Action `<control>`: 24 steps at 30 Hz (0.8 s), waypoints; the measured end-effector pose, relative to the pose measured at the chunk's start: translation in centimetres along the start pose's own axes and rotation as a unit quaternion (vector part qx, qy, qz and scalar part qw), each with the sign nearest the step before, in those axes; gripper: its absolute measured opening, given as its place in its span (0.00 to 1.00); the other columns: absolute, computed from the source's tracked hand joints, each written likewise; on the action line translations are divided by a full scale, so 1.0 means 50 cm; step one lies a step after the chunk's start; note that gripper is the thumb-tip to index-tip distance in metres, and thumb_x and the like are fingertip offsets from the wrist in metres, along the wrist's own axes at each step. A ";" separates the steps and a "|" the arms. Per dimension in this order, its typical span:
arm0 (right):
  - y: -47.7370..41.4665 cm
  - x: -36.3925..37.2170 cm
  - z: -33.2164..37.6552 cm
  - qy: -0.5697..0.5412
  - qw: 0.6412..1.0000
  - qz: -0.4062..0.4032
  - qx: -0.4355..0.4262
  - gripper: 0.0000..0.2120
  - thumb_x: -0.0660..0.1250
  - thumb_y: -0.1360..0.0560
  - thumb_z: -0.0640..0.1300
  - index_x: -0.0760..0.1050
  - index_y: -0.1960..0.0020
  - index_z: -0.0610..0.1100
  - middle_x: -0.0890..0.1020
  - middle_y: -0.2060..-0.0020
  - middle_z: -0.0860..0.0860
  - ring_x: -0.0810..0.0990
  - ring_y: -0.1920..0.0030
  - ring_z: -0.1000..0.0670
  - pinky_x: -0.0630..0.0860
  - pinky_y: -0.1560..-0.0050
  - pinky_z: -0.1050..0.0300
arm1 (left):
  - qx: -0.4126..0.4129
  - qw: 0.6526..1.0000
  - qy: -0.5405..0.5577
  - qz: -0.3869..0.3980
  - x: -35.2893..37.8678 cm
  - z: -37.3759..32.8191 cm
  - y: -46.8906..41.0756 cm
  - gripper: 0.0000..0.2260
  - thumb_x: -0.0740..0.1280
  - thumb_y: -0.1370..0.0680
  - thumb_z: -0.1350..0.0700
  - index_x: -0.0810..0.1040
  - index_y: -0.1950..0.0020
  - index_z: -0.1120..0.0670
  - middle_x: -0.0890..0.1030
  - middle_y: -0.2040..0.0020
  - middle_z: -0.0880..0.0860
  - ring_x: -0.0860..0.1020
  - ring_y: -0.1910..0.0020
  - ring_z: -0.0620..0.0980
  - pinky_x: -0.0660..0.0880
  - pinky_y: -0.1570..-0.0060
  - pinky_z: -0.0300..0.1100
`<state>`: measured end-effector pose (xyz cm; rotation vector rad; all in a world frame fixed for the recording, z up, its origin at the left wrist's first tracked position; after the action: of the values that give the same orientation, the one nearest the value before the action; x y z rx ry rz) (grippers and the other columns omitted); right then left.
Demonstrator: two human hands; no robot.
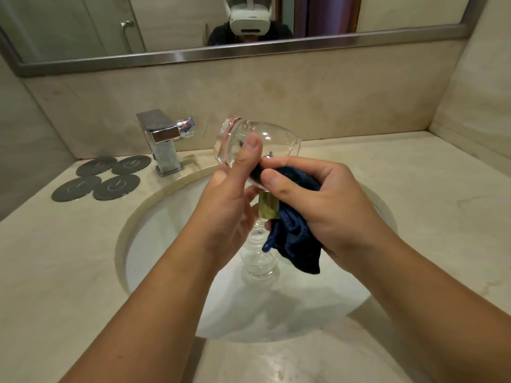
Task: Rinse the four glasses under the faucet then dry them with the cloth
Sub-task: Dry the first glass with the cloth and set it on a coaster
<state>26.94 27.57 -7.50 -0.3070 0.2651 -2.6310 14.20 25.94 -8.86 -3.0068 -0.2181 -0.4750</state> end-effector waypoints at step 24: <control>-0.004 -0.003 0.001 -0.106 0.993 0.004 0.045 0.15 0.73 0.27 0.48 0.86 0.44 0.41 0.89 0.54 0.47 0.87 0.58 0.51 0.83 0.57 0.56 | 0.015 0.999 0.038 0.009 0.011 -0.001 0.004 0.27 0.76 0.26 0.43 0.76 0.32 0.55 0.87 0.43 0.54 0.85 0.36 0.57 0.74 0.26 0.62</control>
<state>26.98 27.83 -7.45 -0.5478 0.0768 -2.5674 14.72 25.81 -8.65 -2.9524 -0.1920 -0.5773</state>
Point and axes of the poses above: each hand's wrist, its own y-axis away from the middle knuckle, its own x-axis out of the palm, z = x × y, the point moved 6 cm from there along -y, towards the middle knuckle
